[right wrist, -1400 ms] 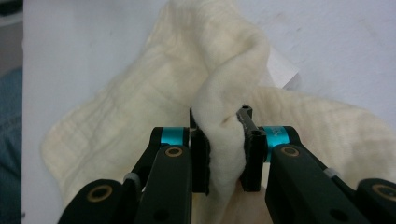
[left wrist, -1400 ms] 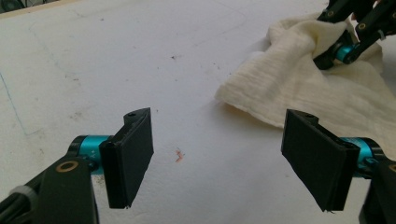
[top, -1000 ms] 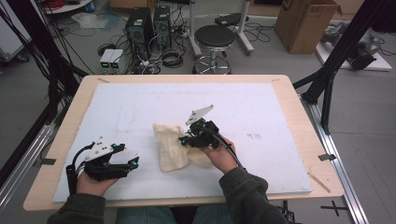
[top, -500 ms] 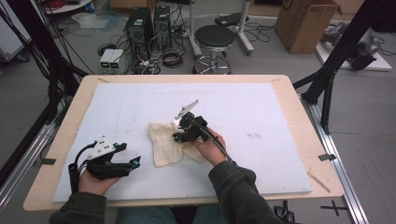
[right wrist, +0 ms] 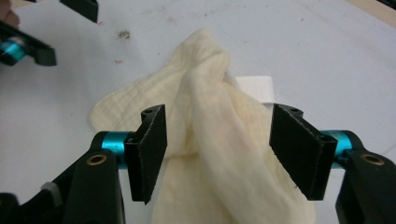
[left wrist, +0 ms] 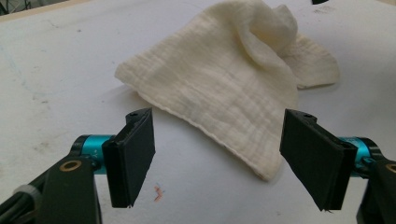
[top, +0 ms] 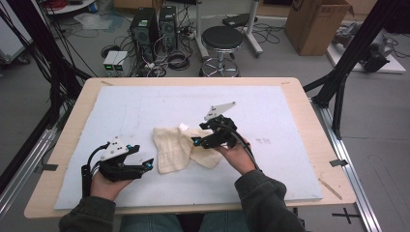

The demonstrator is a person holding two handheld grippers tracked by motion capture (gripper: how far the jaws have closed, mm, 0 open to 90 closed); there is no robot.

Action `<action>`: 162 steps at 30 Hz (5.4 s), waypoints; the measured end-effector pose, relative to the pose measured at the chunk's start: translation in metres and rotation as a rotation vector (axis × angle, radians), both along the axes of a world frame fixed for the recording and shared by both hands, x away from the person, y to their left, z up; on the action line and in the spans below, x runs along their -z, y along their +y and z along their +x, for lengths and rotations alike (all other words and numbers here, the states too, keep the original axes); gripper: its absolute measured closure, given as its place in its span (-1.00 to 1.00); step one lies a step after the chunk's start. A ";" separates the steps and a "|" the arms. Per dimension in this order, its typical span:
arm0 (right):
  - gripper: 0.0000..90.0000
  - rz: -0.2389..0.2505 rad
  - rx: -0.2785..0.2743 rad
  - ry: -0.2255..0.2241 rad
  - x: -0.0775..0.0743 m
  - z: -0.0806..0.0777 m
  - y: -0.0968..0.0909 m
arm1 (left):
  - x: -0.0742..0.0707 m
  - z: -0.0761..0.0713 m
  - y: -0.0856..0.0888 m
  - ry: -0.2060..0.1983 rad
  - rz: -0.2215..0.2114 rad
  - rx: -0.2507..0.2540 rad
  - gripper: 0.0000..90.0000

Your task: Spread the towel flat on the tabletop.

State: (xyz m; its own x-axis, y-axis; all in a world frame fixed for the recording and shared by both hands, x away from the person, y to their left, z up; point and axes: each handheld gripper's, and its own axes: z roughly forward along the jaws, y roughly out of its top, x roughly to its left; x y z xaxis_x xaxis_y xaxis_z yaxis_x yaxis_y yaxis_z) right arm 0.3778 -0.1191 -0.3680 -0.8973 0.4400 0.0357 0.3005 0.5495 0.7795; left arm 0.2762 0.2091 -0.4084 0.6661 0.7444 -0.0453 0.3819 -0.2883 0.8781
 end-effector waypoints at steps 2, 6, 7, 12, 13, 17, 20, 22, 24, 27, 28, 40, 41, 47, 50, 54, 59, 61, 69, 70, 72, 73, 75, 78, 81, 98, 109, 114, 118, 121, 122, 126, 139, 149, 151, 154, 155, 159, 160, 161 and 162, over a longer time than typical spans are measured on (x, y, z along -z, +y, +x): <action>-0.17 0.000 -0.008 -0.002 0.001 -0.006 -0.008 | 0.000 0.001 -0.003 0.001 0.003 0.010 -0.34; -0.14 -0.005 -0.029 -0.004 0.007 -0.017 -0.020 | 0.003 0.001 -0.012 0.009 0.019 0.045 -0.24; -0.13 -0.011 -0.034 -0.006 0.009 -0.019 -0.022 | 0.003 0.002 -0.015 0.013 0.025 0.057 -0.21; 0.00 -0.031 -0.057 0.003 0.022 -0.029 -0.031 | 0.010 0.005 -0.029 0.028 0.066 0.104 -0.06; 0.02 -0.036 -0.061 0.011 0.025 -0.030 -0.033 | 0.012 0.006 -0.032 0.031 0.076 0.116 0.00; 0.08 -0.044 -0.064 0.044 0.038 -0.033 -0.038 | 0.017 0.010 -0.040 0.052 0.101 0.151 0.16; 0.13 -0.052 -0.062 0.063 0.046 -0.035 -0.041 | 0.022 0.014 -0.046 0.073 0.133 0.180 0.30; 0.17 -0.059 -0.067 0.076 0.052 -0.035 -0.041 | 0.025 0.015 -0.048 0.084 0.154 0.193 0.38; 0.22 -0.081 -0.075 0.084 0.057 -0.036 -0.039 | 0.027 0.016 -0.049 0.100 0.171 0.203 0.46; 0.32 -0.109 -0.087 0.088 0.063 -0.034 -0.037 | 0.029 0.019 -0.048 0.119 0.184 0.211 0.52; 0.34 -0.117 -0.089 0.090 0.065 -0.034 -0.037 | 0.030 0.019 -0.048 0.128 0.193 0.210 0.53; 0.87 -0.087 -0.118 0.120 0.070 -0.027 -0.037 | 0.031 0.020 -0.045 0.133 0.190 0.216 0.93; 0.89 -0.086 -0.123 0.122 0.070 -0.026 -0.038 | 0.031 0.021 -0.045 0.132 0.189 0.215 0.95; 0.92 -0.075 -0.112 0.113 0.066 -0.027 -0.042 | 0.028 0.020 -0.037 0.119 0.168 0.197 0.97; 0.92 -0.054 -0.111 0.105 0.060 -0.029 -0.047 | 0.024 0.018 -0.031 0.103 0.153 0.187 0.97; 0.92 -0.040 -0.113 0.087 0.050 -0.033 -0.057 | 0.018 0.011 -0.024 0.084 0.140 0.185 0.97; 0.92 -0.035 -0.113 0.080 0.041 -0.043 -0.072 | 0.009 -0.001 -0.016 0.053 0.105 0.187 0.97; 0.92 -0.027 -0.114 0.076 0.037 -0.049 -0.077 | 0.005 -0.007 -0.014 0.039 0.109 0.189 0.97; 0.91 -0.033 -0.161 0.058 0.029 -0.077 -0.084 | -0.004 -0.037 -0.004 0.007 0.125 0.204 0.97; 0.91 -0.034 -0.166 0.058 0.028 -0.081 -0.083 | -0.005 -0.040 -0.003 0.006 0.126 0.203 0.97; 0.91 -0.036 -0.184 0.052 0.027 -0.087 -0.082 | -0.006 -0.046 0.000 0.001 0.127 0.205 0.97; 0.91 -0.036 -0.190 0.050 0.026 -0.090 -0.081 | -0.007 -0.049 0.000 0.000 0.128 0.207 0.97; 0.91 -0.045 -0.202 0.050 0.026 -0.097 -0.081 | -0.008 -0.056 0.001 -0.003 0.131 0.212 0.97; 0.91 -0.053 -0.215 0.048 0.026 -0.105 -0.081 | -0.008 -0.064 0.001 -0.003 0.139 0.228 0.97; 0.91 -0.071 -0.231 0.062 0.030 -0.110 -0.079 | -0.006 -0.069 0.000 0.004 0.141 0.239 0.97; 0.35 0.014 -0.120 0.053 0.016 -0.072 -0.073 | -0.013 -0.027 -0.003 0.009 0.063 0.186 0.31; 0.26 0.013 -0.015 0.042 0.015 0.000 -0.052 | -0.019 0.048 -0.021 0.014 0.024 0.152 0.24; 0.18 0.041 -0.008 0.090 0.014 0.024 -0.043 | -0.020 0.078 -0.025 0.031 0.012 0.131 0.30; 0.15 0.035 -0.009 0.105 0.020 0.035 -0.034 | -0.010 0.094 -0.029 0.060 0.022 0.132 0.32; 0.12 0.027 -0.011 0.123 0.027 0.038 -0.030 | -0.002 0.101 -0.029 0.081 0.027 0.129 0.32; 0.10 0.032 -0.013 0.133 0.029 0.039 -0.030 | 0.000 0.103 -0.030 0.093 0.022 0.122 0.32; 0.08 0.036 -0.022 0.164 0.035 0.043 -0.026 | 0.009 0.109 -0.031 0.136 0.045 0.115 0.28; 0.53 -0.018 -0.111 0.283 0.059 0.045 -0.015 | 0.022 0.114 -0.035 0.237 0.121 0.131 0.58; 0.92 -0.014 -0.103 0.245 0.046 0.039 -0.033 | 0.013 0.108 -0.034 0.203 0.125 0.133 0.99; 0.92 -0.021 -0.078 0.218 0.038 0.037 -0.039 | 0.009 0.106 -0.031 0.178 0.111 0.111 0.99; 0.92 -0.032 -0.010 0.138 0.022 0.032 -0.051 | 0.002 0.104 -0.026 0.144 0.080 0.083 0.99; 0.92 -0.037 0.005 0.118 0.017 0.030 -0.055 | 0.000 0.103 -0.024 0.137 0.080 0.076 0.99; 0.90 -0.073 0.072 0.027 0.003 0.024 -0.063 | -0.003 0.100 -0.023 0.119 0.071 0.060 1.00; 0.89 -0.075 0.077 0.030 0.003 0.024 -0.064 | -0.002 0.100 -0.024 0.121 0.079 0.064 1.00; 0.89 -0.083 0.074 0.048 0.005 0.025 -0.064 | -0.001 0.100 -0.025 0.125 0.083 0.068 1.00; 0.88 -0.106 0.070 0.052 0.008 0.026 -0.063 | 0.000 0.100 -0.027 0.133 0.085 0.080 1.00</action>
State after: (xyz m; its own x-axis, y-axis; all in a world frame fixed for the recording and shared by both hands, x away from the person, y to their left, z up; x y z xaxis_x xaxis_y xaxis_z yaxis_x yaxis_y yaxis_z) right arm 0.4035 -0.1816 -0.3758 -0.8622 0.5056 0.0315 0.3798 0.6039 0.7008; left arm 0.3763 0.1825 -0.4089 0.7157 0.6943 -0.0761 0.4662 -0.3938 0.7922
